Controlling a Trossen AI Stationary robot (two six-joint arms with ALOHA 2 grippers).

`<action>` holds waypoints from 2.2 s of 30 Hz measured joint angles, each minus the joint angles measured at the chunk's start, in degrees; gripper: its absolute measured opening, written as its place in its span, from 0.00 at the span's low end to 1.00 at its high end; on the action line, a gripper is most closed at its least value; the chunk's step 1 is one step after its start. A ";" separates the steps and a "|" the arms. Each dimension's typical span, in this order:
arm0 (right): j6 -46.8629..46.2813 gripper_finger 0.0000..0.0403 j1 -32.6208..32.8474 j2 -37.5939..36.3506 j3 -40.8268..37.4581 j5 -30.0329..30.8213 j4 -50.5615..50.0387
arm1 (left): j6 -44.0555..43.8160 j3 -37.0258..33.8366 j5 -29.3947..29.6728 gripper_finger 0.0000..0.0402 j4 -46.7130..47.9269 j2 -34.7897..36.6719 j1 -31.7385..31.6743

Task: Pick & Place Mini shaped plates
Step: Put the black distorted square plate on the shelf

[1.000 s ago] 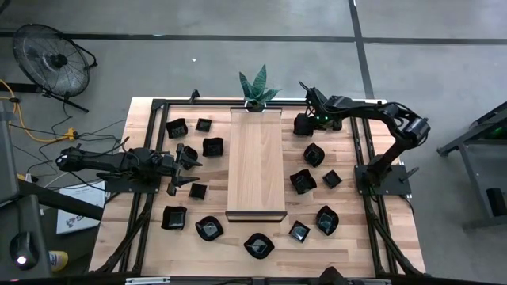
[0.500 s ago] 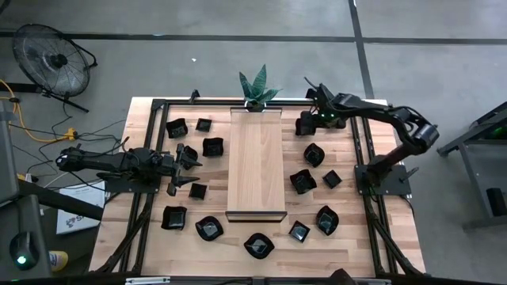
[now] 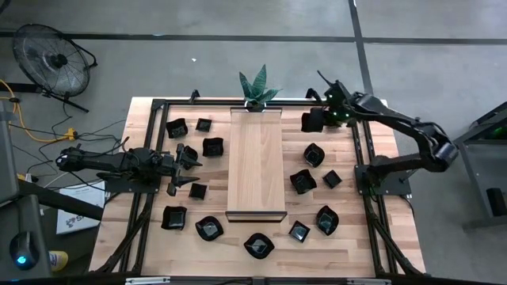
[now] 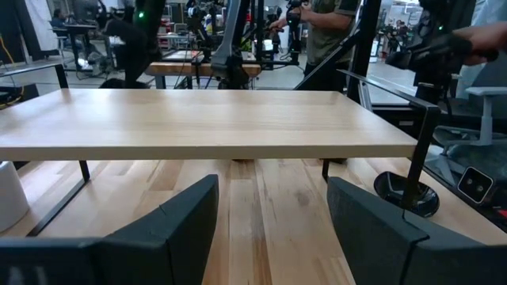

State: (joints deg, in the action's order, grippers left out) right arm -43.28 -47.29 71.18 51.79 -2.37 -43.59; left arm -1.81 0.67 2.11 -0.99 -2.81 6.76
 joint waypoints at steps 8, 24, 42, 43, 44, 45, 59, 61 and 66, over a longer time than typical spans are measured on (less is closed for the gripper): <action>-0.25 0.00 0.07 -5.21 0.00 -2.57 -1.10 | 0.00 0.00 0.00 0.58 0.00 -0.01 0.00; -4.81 0.00 7.19 -6.06 0.00 -7.78 4.79 | -0.02 0.00 0.00 0.58 0.00 0.00 -0.01; -8.01 0.00 14.73 -2.07 18.51 -3.51 -2.10 | -0.01 0.00 0.01 0.58 0.00 0.00 -0.01; -8.22 0.00 15.07 -1.01 19.73 -3.52 -2.84 | -0.02 0.00 0.00 0.58 0.00 -0.01 0.00; -8.35 0.00 15.48 0.12 20.89 -3.50 -3.35 | -0.02 0.00 0.00 0.58 0.00 0.00 0.00; -8.36 0.00 15.88 1.39 22.14 -3.53 -3.85 | -0.02 0.00 0.00 0.58 0.02 0.00 -0.02; -10.92 0.00 22.15 22.15 40.79 -4.97 -8.59 | -0.02 0.00 0.00 0.58 0.02 -0.01 -0.01; -11.83 0.00 22.90 24.67 42.72 -4.98 -9.08 | 0.00 0.00 0.01 0.58 0.02 -0.02 -0.01; -13.53 0.00 24.36 29.20 44.63 -6.82 -8.95 | -0.02 0.00 0.02 0.58 0.02 -0.01 -0.01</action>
State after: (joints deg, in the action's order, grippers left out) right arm -56.81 -22.93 100.38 96.42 -9.18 -52.53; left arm -1.83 0.67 2.13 -0.97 -2.82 6.75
